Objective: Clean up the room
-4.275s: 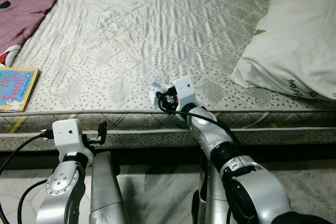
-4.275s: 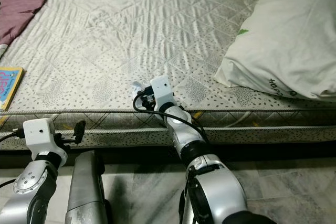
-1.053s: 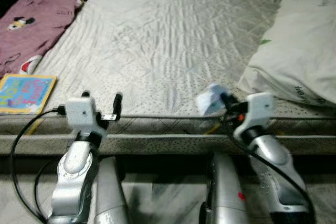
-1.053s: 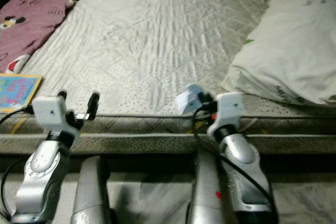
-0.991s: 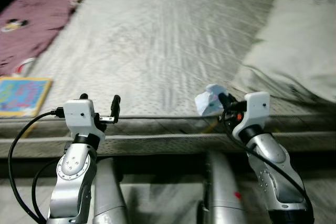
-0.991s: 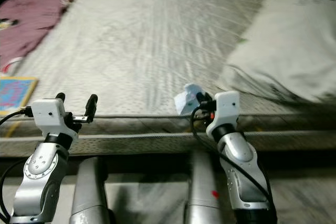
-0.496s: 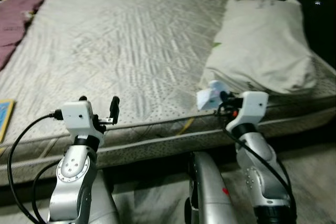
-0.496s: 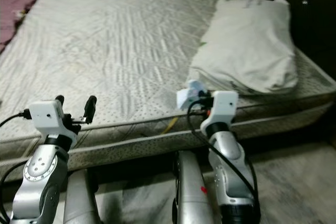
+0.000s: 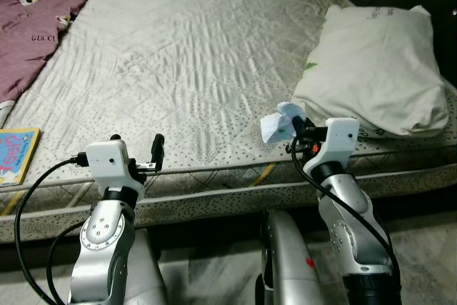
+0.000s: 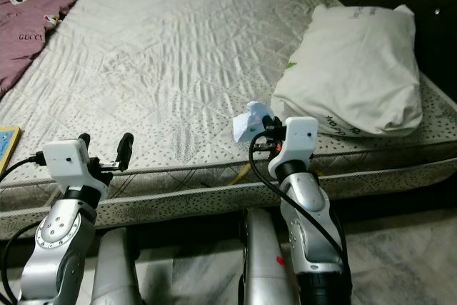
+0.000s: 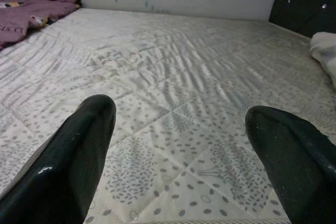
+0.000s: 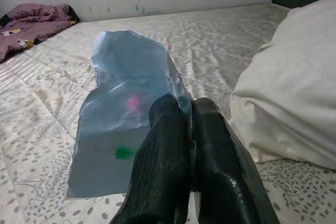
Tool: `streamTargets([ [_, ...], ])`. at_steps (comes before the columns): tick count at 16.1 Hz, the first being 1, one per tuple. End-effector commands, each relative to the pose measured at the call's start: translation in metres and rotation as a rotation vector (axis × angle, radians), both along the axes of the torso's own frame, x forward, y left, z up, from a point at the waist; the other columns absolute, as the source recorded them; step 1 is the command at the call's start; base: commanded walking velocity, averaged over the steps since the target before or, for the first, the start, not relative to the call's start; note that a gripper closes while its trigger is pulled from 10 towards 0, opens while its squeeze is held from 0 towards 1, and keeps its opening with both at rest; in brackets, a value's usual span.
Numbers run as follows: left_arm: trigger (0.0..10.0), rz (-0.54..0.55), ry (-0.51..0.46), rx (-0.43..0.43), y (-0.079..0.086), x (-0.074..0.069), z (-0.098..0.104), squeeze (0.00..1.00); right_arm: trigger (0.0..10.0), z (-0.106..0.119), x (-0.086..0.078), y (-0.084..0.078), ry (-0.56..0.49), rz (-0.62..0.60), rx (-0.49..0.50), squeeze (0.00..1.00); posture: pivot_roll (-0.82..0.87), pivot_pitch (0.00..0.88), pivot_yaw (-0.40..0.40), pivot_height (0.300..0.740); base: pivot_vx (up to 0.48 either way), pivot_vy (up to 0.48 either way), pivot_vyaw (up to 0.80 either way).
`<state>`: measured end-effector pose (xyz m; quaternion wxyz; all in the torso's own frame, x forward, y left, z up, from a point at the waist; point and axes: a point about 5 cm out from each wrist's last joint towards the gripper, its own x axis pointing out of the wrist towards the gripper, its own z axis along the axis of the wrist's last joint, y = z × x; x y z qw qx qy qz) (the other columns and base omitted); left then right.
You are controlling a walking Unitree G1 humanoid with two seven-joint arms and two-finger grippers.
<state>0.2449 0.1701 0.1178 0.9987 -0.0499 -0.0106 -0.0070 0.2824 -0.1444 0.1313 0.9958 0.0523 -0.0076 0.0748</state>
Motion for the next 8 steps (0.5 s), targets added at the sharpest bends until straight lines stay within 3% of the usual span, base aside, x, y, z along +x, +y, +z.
streamTargets([
  [1,10.0,-0.012,0.005,-0.010,-0.0005,0.0009,-0.0008,0.00,10.0,0.0037,0.0038,0.0035,-0.015,0.012,0.007,0.00,-0.10,0.000,-0.005,0.557,0.000,0.000,0.00],
  [8,10.0,-0.015,0.014,0.025,-0.0023,0.0022,-0.0007,0.00,10.0,0.0059,0.0066,0.0040,-0.019,0.005,0.016,0.00,-0.10,0.002,-0.002,0.637,0.000,0.000,0.00],
])
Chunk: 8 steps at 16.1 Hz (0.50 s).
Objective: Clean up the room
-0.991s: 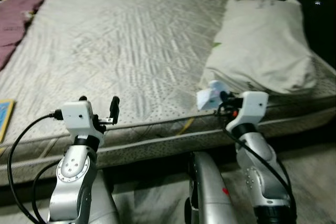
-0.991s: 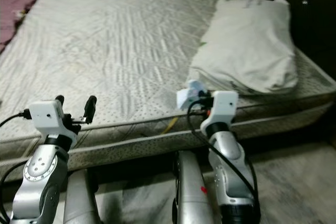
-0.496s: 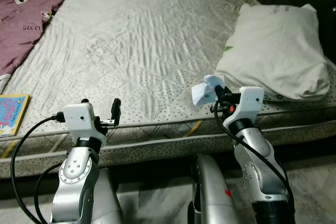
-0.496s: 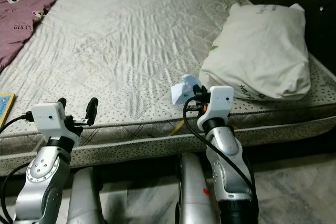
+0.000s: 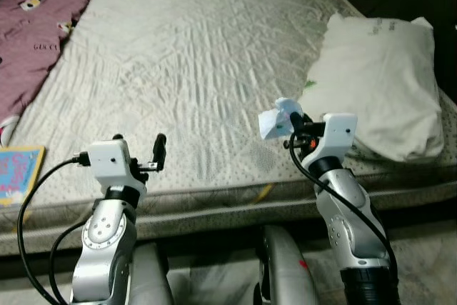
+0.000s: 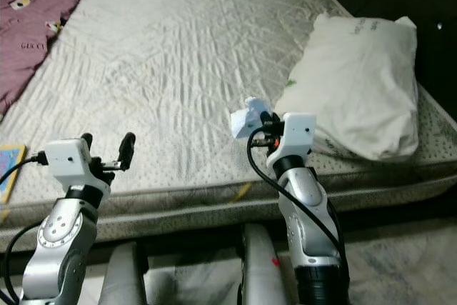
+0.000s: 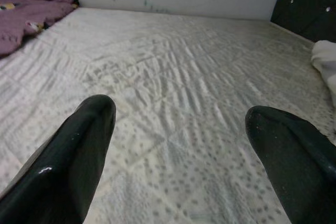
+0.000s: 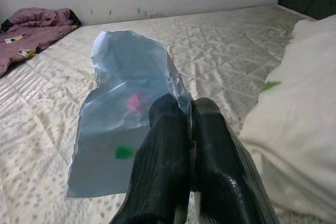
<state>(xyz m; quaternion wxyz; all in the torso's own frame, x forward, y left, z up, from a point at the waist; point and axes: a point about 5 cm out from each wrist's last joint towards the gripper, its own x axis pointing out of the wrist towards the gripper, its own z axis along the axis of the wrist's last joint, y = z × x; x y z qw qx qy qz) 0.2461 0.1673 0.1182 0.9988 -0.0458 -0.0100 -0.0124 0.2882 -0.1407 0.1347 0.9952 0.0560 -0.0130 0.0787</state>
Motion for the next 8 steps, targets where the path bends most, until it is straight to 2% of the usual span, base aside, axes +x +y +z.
streamTargets([
  [1,10.0,0.001,0.011,0.038,-0.0013,0.0024,-0.0004,0.00,10.0,0.0024,0.0009,-0.0001,-0.009,-0.006,0.008,0.00,-0.10,0.005,0.002,0.652,0.000,0.000,0.00],
  [6,10.0,0.030,-0.003,0.104,0.0006,0.0076,0.0020,0.00,10.0,0.0023,0.0016,-0.0021,-0.011,-0.019,0.001,0.00,-0.10,0.004,0.009,0.712,0.000,0.000,0.00],
  [8,10.0,0.043,0.025,0.068,0.0029,0.0085,-0.0007,0.00,10.0,0.0008,0.0009,-0.0031,-0.006,-0.024,-0.006,0.00,-0.10,0.003,0.010,0.736,0.000,0.000,0.00],
])
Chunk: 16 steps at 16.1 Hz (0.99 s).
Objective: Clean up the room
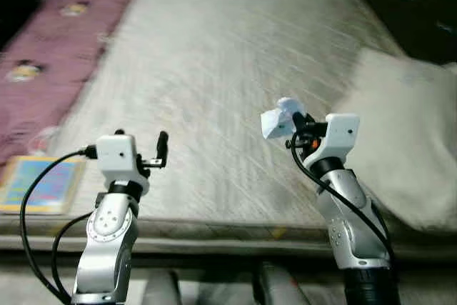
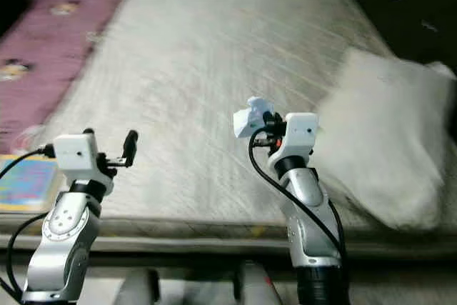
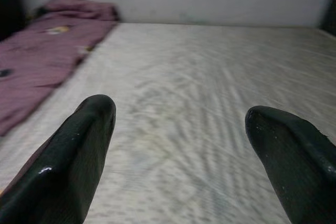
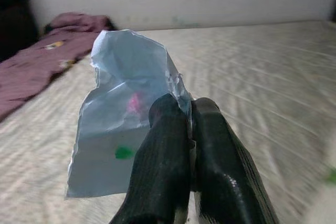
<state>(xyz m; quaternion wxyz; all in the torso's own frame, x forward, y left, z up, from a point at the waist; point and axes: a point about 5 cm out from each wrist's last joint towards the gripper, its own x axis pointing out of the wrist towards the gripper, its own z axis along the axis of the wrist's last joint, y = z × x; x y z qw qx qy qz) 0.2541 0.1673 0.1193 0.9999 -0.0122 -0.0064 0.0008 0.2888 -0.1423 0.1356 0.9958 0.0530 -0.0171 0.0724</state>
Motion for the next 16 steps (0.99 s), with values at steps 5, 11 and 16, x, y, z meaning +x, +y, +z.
streamTargets([
  [5,10.0,-0.010,0.017,-0.008,-0.0019,0.0000,-0.0021,0.00,10.0,-0.0015,-0.0007,-0.0040,-0.009,-0.026,-0.021,0.00,-0.10,0.004,0.015,0.740,0.000,0.000,0.00],
  [11,10.0,-0.004,0.034,-0.029,-0.0014,-0.0007,-0.0055,0.00,10.0,-0.0075,-0.0032,-0.0066,0.009,-0.041,-0.036,0.00,-0.10,0.006,0.016,0.740,0.000,0.000,0.00],
  [16,10.0,-0.023,0.044,-0.042,-0.0038,0.0002,-0.0072,0.00,10.0,-0.0082,-0.0008,-0.0049,0.014,-0.036,-0.033,0.00,-0.10,0.007,0.009,0.740,0.000,0.000,0.00],
])
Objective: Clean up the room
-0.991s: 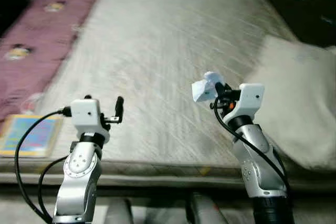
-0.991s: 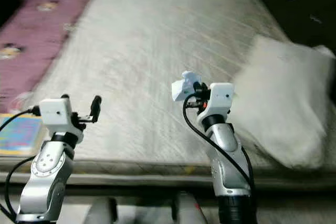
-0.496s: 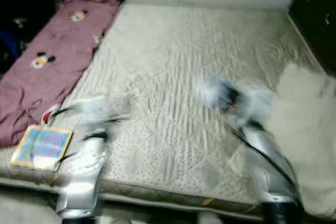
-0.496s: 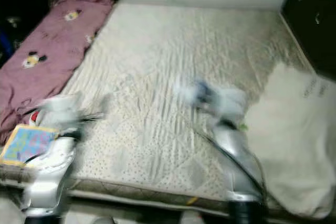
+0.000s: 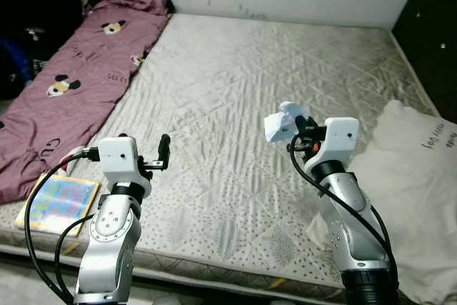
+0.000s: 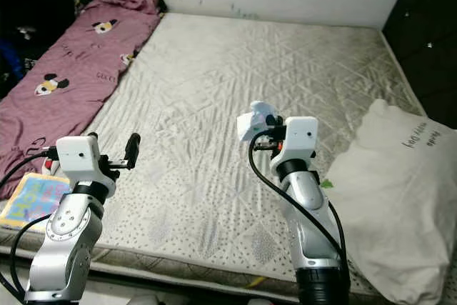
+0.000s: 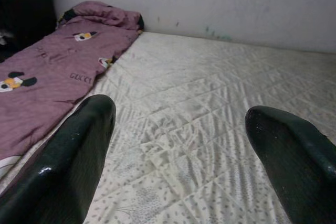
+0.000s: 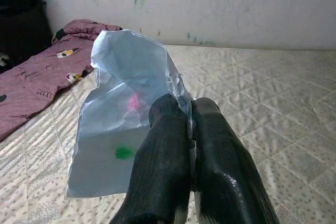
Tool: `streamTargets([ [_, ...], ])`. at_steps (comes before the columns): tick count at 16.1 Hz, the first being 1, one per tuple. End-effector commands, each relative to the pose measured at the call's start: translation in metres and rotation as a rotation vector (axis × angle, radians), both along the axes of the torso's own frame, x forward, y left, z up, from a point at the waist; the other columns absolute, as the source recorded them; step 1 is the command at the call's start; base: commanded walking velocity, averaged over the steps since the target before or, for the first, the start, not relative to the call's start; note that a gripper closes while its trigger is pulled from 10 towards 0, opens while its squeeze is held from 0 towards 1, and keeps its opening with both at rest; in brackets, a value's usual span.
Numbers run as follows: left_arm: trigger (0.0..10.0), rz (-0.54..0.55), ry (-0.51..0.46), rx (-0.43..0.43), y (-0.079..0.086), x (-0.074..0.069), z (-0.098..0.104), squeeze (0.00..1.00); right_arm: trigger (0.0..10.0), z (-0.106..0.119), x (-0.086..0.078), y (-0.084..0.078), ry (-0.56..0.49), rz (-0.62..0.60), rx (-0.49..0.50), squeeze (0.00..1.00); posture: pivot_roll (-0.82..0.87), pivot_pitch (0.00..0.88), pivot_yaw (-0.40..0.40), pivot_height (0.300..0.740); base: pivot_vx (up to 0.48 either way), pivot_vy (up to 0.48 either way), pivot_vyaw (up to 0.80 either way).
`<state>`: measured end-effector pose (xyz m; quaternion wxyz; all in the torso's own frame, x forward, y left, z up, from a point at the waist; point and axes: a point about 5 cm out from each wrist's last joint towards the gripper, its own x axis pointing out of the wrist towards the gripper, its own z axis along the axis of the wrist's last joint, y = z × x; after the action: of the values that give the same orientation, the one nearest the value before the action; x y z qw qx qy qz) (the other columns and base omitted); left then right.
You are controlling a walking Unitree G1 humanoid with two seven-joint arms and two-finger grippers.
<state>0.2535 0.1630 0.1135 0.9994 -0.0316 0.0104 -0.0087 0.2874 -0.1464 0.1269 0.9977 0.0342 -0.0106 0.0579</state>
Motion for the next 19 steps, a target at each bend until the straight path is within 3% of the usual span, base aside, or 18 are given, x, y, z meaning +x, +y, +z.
streamTargets([
  [1,10.0,-0.008,0.014,-0.007,0.0000,0.0012,-0.0018,0.00,10.0,-0.0007,0.0010,0.0000,0.013,-0.010,0.019,0.00,-0.10,0.007,0.011,0.740,0.000,0.311,0.00],
  [5,10.0,-0.012,0.020,-0.026,-0.0020,0.0029,-0.0028,0.00,10.0,-0.0027,0.0013,0.0013,0.031,-0.013,0.044,0.00,-0.10,0.006,0.009,0.740,0.000,0.480,0.00],
  [9,10.0,-0.025,0.009,-0.030,-0.0060,0.0075,-0.0006,0.00,10.0,-0.0020,0.0040,0.0048,0.024,0.000,0.044,0.00,-0.09,0.000,0.008,0.740,0.000,0.480,-0.70],
  [19,10.0,-0.010,0.007,-0.037,-0.0057,0.0090,-0.0012,0.00,10.0,-0.0021,0.0068,0.0067,0.021,0.013,0.032,0.00,-0.09,0.000,0.002,0.740,0.000,0.480,0.00],
])
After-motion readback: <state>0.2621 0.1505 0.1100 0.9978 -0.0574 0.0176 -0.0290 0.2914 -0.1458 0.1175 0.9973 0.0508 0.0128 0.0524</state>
